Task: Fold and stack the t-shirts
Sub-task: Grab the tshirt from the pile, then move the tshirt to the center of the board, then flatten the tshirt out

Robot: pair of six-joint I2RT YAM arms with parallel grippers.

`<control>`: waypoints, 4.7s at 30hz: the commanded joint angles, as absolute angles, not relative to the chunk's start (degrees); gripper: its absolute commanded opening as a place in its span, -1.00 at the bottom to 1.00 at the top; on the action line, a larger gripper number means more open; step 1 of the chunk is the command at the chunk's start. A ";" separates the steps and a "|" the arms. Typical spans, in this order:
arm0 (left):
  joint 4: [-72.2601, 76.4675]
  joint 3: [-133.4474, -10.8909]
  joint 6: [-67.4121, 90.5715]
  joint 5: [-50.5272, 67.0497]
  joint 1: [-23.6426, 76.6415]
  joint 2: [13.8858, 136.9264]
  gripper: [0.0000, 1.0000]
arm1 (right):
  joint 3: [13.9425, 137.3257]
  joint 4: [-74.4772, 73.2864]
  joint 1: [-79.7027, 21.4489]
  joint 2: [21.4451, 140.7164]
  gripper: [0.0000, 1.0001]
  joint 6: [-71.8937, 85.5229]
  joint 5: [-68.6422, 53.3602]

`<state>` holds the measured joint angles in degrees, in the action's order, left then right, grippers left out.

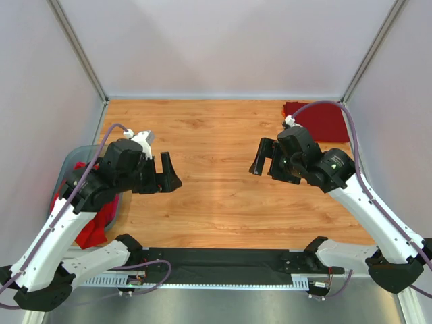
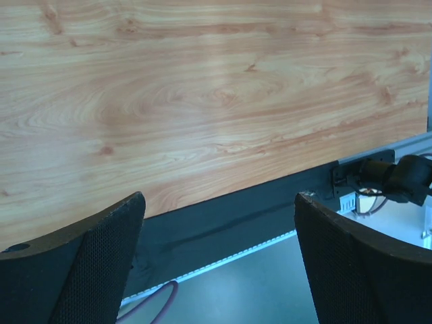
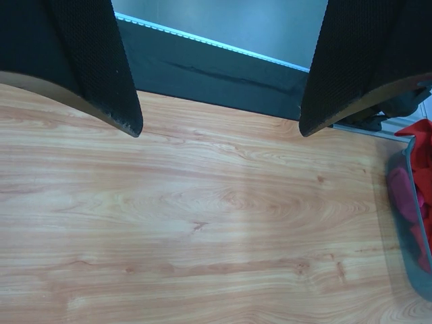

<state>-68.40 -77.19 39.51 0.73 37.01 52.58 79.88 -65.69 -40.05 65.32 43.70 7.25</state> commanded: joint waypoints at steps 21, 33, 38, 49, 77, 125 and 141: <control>-76.89 -71.28 63.52 -27.83 -2.36 60.80 0.67 | 76.74 -66.01 -40.25 62.23 0.98 39.64 0.88; -62.78 -55.21 66.72 -33.58 -18.02 64.77 0.71 | 79.54 -70.92 -40.25 64.95 0.97 35.69 -6.42; -52.74 -52.03 61.97 -29.88 -18.10 69.33 0.67 | 82.70 -72.60 -40.25 66.53 0.97 34.80 -5.98; -55.98 -71.16 51.51 -18.05 -17.58 71.99 -1.00 | 84.02 -73.39 -40.25 65.30 0.96 35.33 -4.05; -29.73 -74.93 62.75 15.12 47.78 72.50 -1.00 | 87.28 -78.40 -40.25 62.24 0.92 41.48 8.70; -62.24 -73.21 47.98 4.47 20.65 64.43 0.51 | 69.00 -29.53 -27.16 109.95 -0.33 21.36 -15.28; -63.54 -82.44 45.53 4.66 19.43 68.73 0.46 | 67.25 -63.79 -27.16 98.02 -0.99 24.52 14.14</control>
